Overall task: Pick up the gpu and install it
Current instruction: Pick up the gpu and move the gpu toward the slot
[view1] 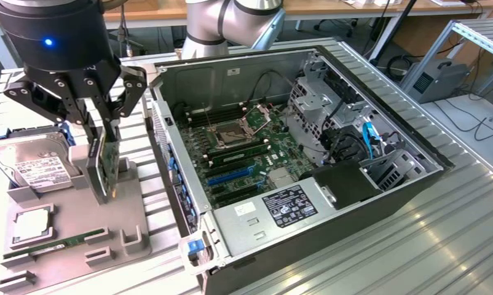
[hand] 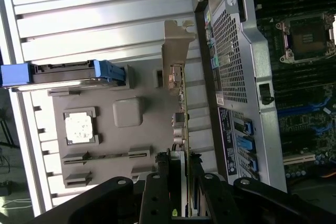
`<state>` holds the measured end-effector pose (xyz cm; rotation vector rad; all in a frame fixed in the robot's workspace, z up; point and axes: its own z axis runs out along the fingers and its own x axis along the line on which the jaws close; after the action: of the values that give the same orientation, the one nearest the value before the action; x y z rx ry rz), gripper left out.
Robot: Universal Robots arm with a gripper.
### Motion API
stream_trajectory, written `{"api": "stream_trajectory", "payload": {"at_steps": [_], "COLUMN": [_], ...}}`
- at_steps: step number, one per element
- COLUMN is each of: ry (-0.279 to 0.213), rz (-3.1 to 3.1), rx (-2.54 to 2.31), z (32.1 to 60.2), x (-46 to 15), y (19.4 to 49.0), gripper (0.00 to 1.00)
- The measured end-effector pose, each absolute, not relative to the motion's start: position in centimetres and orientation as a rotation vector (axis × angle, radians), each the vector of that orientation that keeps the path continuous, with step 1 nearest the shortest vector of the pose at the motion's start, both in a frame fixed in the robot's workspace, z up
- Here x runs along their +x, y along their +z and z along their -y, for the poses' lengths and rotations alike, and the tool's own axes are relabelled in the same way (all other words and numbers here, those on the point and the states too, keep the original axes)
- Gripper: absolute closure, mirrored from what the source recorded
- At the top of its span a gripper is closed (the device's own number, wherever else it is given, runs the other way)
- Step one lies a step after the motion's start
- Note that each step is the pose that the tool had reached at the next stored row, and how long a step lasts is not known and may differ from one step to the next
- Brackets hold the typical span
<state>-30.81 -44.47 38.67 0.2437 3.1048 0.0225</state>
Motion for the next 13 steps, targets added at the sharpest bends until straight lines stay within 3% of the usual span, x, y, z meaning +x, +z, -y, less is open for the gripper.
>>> {"api": "stream_trajectory", "payload": {"at_steps": [13], "ry": [0.022], "rz": [-3.105], "rx": [0.244], "z": [44.47], "x": [-30.81], "y": [39.20], "gripper": [0.73]}}
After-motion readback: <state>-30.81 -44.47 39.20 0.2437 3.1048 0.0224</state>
